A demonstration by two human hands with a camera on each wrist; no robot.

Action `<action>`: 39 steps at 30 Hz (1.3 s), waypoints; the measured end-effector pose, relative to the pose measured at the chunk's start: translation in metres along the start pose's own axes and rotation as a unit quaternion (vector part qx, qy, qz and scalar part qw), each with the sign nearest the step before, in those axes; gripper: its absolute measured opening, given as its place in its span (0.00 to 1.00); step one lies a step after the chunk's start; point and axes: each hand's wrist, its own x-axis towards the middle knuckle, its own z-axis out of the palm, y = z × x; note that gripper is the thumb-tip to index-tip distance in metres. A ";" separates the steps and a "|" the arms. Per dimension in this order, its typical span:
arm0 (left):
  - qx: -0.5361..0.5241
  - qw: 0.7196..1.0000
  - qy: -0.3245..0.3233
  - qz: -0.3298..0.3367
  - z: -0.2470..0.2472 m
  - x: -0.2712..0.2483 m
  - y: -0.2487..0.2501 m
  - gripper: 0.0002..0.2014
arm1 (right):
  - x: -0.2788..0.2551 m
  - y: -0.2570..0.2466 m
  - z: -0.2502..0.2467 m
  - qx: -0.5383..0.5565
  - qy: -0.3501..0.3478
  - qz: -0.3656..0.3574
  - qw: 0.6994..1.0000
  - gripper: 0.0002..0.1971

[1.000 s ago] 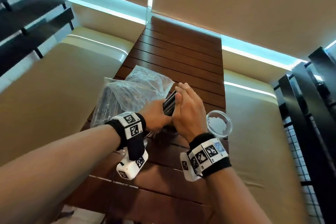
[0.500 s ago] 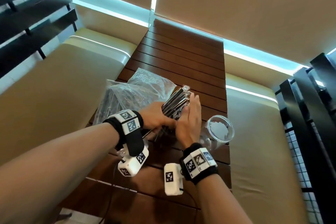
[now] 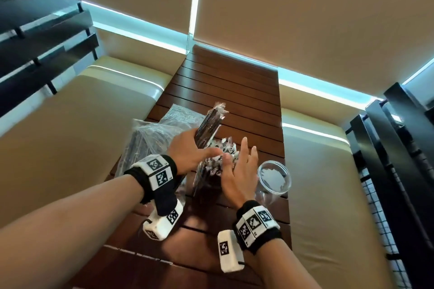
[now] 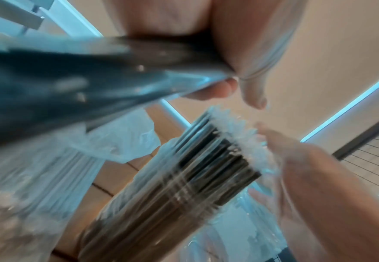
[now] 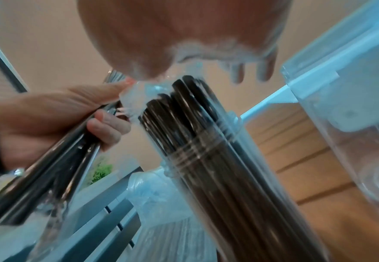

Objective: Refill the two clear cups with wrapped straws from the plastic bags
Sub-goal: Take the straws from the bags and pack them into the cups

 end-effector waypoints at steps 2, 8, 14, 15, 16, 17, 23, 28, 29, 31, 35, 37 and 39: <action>0.007 0.999 0.037 0.021 -0.003 -0.001 0.014 0.19 | -0.001 -0.014 -0.016 0.014 0.105 -0.040 0.994 0.32; 0.005 0.995 0.017 0.102 -0.012 -0.001 0.037 0.09 | 0.021 -0.074 -0.062 0.181 -0.051 -0.174 0.967 0.23; -0.009 0.994 -0.005 0.109 -0.022 -0.003 0.037 0.20 | 0.028 -0.084 -0.076 0.256 -0.083 -0.197 0.943 0.07; -0.018 0.994 -0.010 0.109 -0.023 -0.004 0.036 0.18 | 0.027 -0.085 -0.075 0.272 -0.087 -0.193 0.939 0.08; -0.024 0.993 -0.015 0.112 -0.023 -0.006 0.036 0.17 | 0.027 -0.084 -0.074 0.288 -0.088 -0.188 0.935 0.08; -0.026 0.993 -0.018 0.117 -0.023 -0.008 0.037 0.18 | 0.026 -0.084 -0.073 0.306 -0.091 -0.184 0.930 0.08; -0.103 0.984 -0.022 0.140 -0.022 -0.017 0.045 0.20 | 0.019 -0.090 -0.063 0.444 -0.138 -0.101 0.879 0.25; -0.118 0.985 0.012 0.126 -0.017 -0.016 0.044 0.18 | 0.017 -0.096 -0.058 0.461 -0.134 -0.081 0.874 0.21; -0.093 0.986 0.030 0.133 -0.017 -0.014 0.042 0.18 | 0.016 -0.096 -0.057 0.450 -0.120 -0.081 0.881 0.15; -0.050 0.986 0.055 0.151 -0.017 -0.012 0.040 0.18 | 0.014 -0.098 -0.055 0.438 -0.090 -0.084 0.891 0.10; -0.055 0.982 0.060 0.173 -0.015 -0.012 0.044 0.21 | 0.011 -0.101 -0.054 0.434 -0.067 -0.093 0.893 0.09; -0.043 0.980 0.062 0.186 -0.014 -0.012 0.042 0.23 | 0.011 -0.103 -0.054 0.420 -0.051 -0.097 0.901 0.09; -0.032 0.980 0.061 0.187 -0.013 -0.012 0.040 0.24 | 0.012 -0.102 -0.051 0.404 -0.028 -0.098 0.909 0.08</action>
